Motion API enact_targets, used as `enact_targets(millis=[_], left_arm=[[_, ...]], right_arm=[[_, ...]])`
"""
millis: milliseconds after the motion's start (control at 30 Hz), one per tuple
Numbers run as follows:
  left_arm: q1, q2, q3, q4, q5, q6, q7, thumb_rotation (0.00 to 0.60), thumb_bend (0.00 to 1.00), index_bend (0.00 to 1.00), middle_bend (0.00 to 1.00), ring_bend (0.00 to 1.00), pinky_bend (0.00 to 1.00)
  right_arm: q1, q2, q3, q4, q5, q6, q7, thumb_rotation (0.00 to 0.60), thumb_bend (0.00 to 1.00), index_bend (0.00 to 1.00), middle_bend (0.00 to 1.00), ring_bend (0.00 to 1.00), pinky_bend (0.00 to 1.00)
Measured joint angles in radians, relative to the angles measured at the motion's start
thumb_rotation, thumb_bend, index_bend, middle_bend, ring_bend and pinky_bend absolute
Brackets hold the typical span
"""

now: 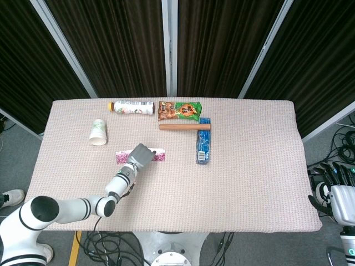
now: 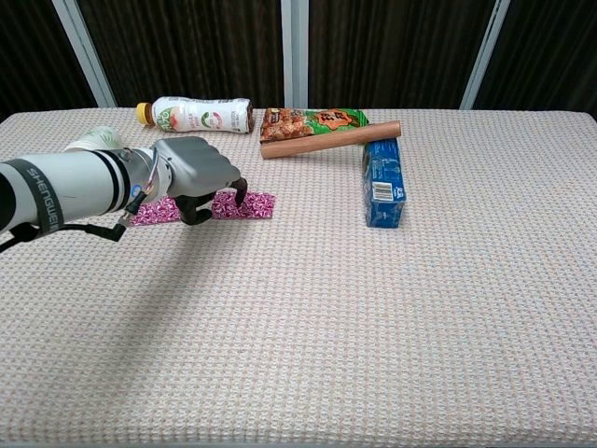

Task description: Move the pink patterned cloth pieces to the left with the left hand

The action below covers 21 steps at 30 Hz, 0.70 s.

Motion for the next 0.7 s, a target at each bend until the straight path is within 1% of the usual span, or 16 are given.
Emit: enact_targets(millis=[133, 233, 433, 700], left_arm=[[-0.01, 0.005, 0.008, -0.02, -0.039, -0.007, 0.039, 0.6, 0.53, 0.31, 0.88, 0.84, 0.88], [-0.016, 0.018, 0.017, -0.059, -0.062, 0.001, 0.064, 0.6, 0.53, 0.31, 0.88, 0.84, 0.88], [-0.035, 0.053, 0.037, -0.17, -0.128, 0.037, 0.128, 0.6, 0.53, 0.31, 0.88, 0.84, 0.88], [-0.073, 0.098, 0.064, -0.304, -0.242, 0.083, 0.196, 0.6, 0.53, 0.32, 0.88, 0.83, 0.88]], right_arm=[[0.0, -0.001, 0.0, 0.003, 0.0, -0.001, 0.002, 0.597, 0.14, 0.21, 0.13, 0.0, 0.0], [0.001, -0.001, 0.0, 0.003, -0.002, -0.001, 0.002, 0.598, 0.14, 0.21, 0.13, 0.0, 0.0], [0.001, -0.003, -0.002, 0.001, -0.007, 0.0, 0.002, 0.598, 0.14, 0.21, 0.13, 0.0, 0.0], [-0.006, 0.001, -0.004, -0.007, -0.015, 0.016, 0.0, 0.598, 0.14, 0.21, 0.13, 0.0, 0.0]])
